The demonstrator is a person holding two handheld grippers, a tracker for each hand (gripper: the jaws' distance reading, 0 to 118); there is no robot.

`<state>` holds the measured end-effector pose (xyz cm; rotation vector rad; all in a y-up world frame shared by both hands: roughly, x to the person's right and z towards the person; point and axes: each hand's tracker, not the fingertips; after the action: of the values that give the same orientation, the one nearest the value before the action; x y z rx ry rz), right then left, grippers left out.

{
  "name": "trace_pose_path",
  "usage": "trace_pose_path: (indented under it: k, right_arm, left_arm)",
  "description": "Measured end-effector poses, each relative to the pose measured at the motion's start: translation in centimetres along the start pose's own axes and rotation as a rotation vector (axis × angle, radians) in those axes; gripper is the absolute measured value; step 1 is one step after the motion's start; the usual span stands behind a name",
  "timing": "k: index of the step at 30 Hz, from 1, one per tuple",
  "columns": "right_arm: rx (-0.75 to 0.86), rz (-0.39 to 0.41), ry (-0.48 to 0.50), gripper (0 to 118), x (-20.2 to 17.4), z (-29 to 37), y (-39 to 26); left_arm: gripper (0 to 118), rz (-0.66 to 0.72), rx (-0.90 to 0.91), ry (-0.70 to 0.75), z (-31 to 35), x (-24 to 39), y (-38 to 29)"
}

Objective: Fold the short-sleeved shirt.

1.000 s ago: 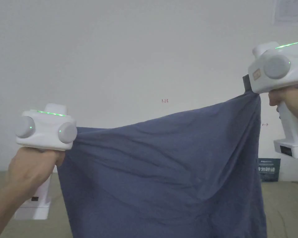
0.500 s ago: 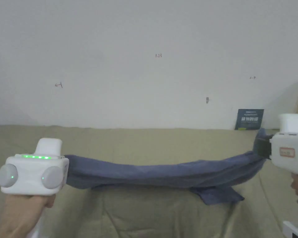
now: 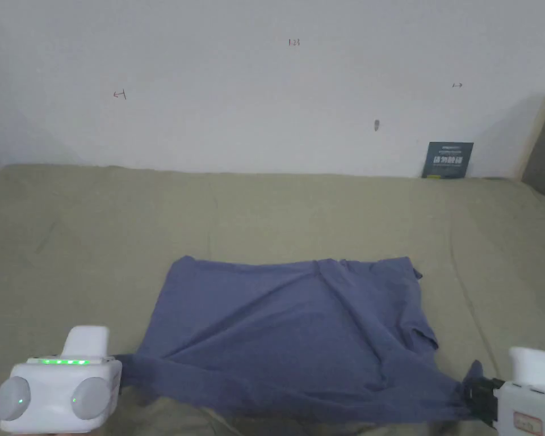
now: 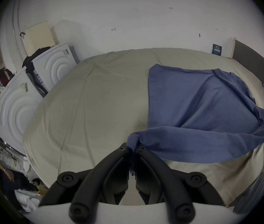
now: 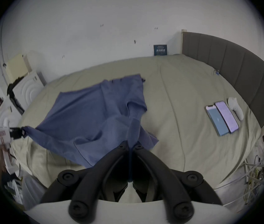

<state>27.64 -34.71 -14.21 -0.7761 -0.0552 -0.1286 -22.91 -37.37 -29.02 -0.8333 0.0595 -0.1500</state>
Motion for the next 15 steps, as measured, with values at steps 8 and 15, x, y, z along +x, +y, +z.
trace_pose_path:
  k: [8,15]
  right_arm:
    - [-0.049,-0.017,-0.007,5,0.4,0.7,-3.2]
    - [-0.083,-0.024,-0.024,5,1.7,0.4,-4.5]
  left_arm:
    - [5,0.072,-0.066,-0.052,0.9,-2.4,-3.6]
    - [5,0.060,-0.089,-0.069,1.4,-2.2,-5.8]
